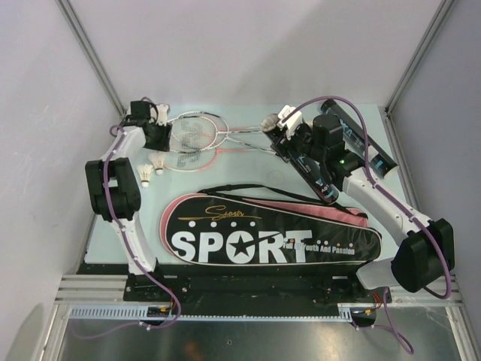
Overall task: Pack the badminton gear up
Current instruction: Pick up the shuttlecock at the center of the board.
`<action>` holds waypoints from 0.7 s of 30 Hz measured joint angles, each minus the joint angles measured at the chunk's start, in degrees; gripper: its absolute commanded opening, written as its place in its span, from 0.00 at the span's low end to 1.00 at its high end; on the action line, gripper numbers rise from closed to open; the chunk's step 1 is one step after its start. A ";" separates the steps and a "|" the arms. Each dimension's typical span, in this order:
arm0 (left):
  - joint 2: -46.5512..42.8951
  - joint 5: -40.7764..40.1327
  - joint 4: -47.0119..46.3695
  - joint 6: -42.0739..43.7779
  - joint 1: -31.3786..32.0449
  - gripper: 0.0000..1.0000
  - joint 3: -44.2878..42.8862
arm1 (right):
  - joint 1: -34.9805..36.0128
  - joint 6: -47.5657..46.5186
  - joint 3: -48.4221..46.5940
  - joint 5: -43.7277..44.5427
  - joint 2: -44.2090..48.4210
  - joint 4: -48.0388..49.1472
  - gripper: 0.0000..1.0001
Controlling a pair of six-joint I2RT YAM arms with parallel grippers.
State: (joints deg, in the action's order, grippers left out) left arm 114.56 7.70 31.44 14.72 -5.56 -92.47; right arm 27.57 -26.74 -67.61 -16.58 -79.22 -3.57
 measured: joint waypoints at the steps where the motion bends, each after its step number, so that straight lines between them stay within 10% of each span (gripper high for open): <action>1: 0.13 -0.31 -0.04 0.31 0.48 0.51 0.00 | -0.07 -0.04 0.00 0.04 0.00 0.00 0.21; 11: 1.81 -4.28 0.04 0.94 2.40 0.58 1.57 | -0.07 -0.13 0.00 0.42 -0.02 -0.02 0.19; 21: 1.81 -7.61 0.20 1.38 2.58 0.34 1.66 | -0.07 -0.07 0.00 0.46 -0.13 0.00 0.17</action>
State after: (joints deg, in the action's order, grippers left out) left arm 116.38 0.10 31.64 16.10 -2.98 -90.80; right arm 27.51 -26.81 -67.61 -16.12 -79.35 -3.57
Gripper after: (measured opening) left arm 0.427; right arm 0.668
